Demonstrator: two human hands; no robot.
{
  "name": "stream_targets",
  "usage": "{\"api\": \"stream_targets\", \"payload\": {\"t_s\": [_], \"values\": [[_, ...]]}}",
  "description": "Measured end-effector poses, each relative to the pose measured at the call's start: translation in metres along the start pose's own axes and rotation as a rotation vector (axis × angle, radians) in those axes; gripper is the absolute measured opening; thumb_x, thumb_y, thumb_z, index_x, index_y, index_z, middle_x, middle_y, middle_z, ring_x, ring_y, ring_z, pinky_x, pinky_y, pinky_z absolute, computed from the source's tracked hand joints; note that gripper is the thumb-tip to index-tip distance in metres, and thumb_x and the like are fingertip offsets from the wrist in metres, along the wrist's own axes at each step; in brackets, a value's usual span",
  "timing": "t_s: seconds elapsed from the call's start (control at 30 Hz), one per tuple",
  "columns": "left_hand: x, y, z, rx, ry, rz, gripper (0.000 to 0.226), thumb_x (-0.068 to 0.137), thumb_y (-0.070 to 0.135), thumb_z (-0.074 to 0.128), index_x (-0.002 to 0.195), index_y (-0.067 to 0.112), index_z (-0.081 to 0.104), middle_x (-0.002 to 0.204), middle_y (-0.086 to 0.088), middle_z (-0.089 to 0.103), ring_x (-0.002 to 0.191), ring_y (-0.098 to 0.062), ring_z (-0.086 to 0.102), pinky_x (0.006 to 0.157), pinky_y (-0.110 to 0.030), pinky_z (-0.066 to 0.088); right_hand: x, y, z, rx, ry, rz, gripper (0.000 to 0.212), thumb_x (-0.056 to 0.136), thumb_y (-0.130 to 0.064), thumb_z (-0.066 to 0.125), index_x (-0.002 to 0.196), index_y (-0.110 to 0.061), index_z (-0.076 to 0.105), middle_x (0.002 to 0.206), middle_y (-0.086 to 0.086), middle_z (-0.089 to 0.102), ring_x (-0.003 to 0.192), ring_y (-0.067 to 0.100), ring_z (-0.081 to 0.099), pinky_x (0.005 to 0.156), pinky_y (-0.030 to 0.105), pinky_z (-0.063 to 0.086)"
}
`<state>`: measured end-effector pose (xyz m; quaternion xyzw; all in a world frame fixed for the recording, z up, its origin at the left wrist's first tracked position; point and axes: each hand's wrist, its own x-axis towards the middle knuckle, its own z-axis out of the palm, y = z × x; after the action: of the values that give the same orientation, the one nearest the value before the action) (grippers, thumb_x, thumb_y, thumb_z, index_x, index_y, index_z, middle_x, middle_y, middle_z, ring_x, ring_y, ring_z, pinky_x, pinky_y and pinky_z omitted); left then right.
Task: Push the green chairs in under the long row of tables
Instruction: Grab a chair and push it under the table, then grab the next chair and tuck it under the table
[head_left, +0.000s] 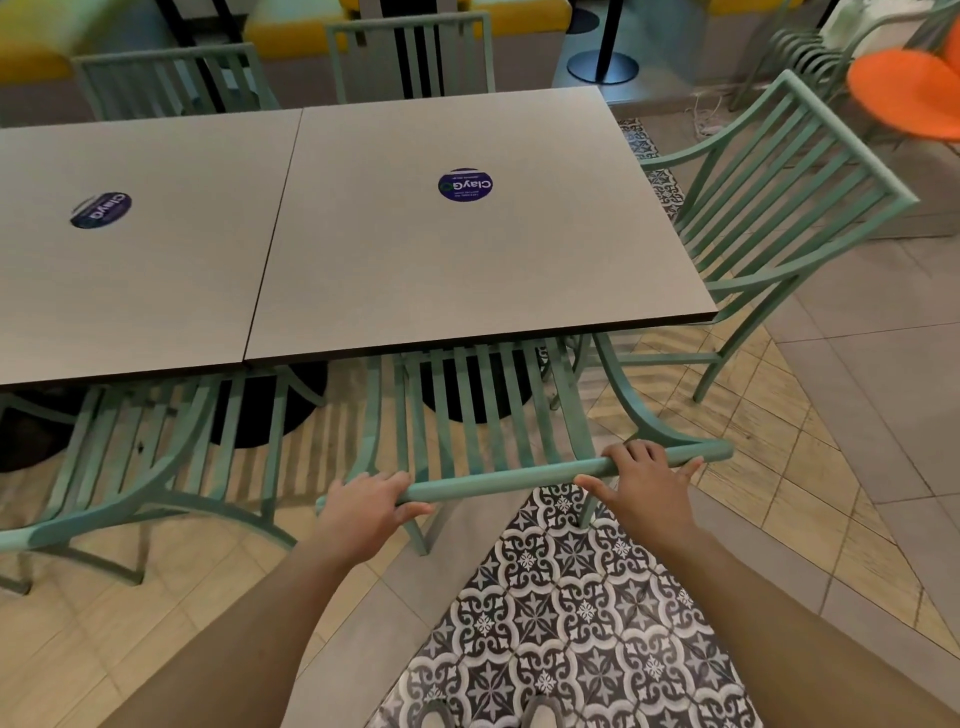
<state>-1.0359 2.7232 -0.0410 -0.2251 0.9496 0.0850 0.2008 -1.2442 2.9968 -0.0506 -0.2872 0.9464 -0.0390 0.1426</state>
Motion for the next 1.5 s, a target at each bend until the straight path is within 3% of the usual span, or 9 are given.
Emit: {"api": "stream_targets", "payload": {"t_s": [0.23,0.5,0.83,1.17,1.33,1.5], "values": [[0.001,-0.004,-0.004,-0.018,0.003,0.016,0.037,0.090,0.068,0.034,0.096,0.034,0.047,0.089,0.015,0.050,0.083,-0.008,0.049,0.088,-0.038,0.041,-0.001,-0.003,0.001,-0.006,-0.004,0.004,0.066,0.081,-0.079,0.022,0.119,-0.033,0.051,0.125,-0.010,0.049,0.130,0.015,0.035,0.105,0.076,0.005],[0.000,-0.004,-0.003,-0.024,-0.001,-0.007,0.041,0.091,0.068,0.035,0.107,0.034,0.052,0.096,0.015,0.054,0.090,-0.009,0.052,0.088,-0.038,0.041,-0.002,-0.007,0.001,0.023,0.000,0.004,0.064,0.081,-0.078,0.024,0.117,-0.033,0.052,0.125,-0.010,0.049,0.130,0.015,0.034,0.105,0.075,0.003],[-0.001,-0.001,-0.001,-0.014,0.001,-0.029,0.036,0.092,0.067,0.035,0.098,0.034,0.048,0.088,0.014,0.050,0.083,-0.009,0.052,0.091,-0.041,0.042,-0.003,-0.004,-0.001,0.027,-0.012,-0.001,0.067,0.079,-0.079,0.020,0.118,-0.035,0.051,0.123,-0.010,0.048,0.129,0.015,0.034,0.104,0.076,0.001],[0.000,0.000,-0.009,0.045,-0.049,-0.002,0.042,0.091,0.069,0.032,0.102,0.032,0.050,0.090,0.011,0.055,0.084,-0.011,0.050,0.081,-0.035,0.044,-0.005,-0.006,-0.001,0.009,-0.017,-0.004,0.062,0.085,-0.075,0.025,0.121,-0.032,0.051,0.127,-0.009,0.047,0.132,0.015,0.031,0.104,0.075,0.001],[0.006,0.032,-0.046,0.209,-0.005,0.076,0.050,0.093,0.066,0.032,0.119,0.027,0.053,0.114,0.006,0.060,0.111,-0.017,0.053,0.101,-0.038,0.040,-0.013,0.000,-0.019,0.049,-0.017,-0.031,0.059,0.091,-0.063,0.040,0.139,-0.028,0.040,0.145,-0.004,0.039,0.141,0.019,0.023,0.115,0.062,0.011],[0.029,0.123,-0.094,0.277,0.116,0.280,0.050,0.098,0.053,0.034,0.136,0.023,0.046,0.135,0.001,0.054,0.127,-0.020,0.048,0.111,-0.040,0.035,-0.031,0.066,-0.064,0.140,0.089,-0.002,0.058,0.092,-0.055,0.047,0.141,-0.026,0.038,0.143,-0.002,0.041,0.135,0.019,0.035,0.115,0.041,0.027]]}}
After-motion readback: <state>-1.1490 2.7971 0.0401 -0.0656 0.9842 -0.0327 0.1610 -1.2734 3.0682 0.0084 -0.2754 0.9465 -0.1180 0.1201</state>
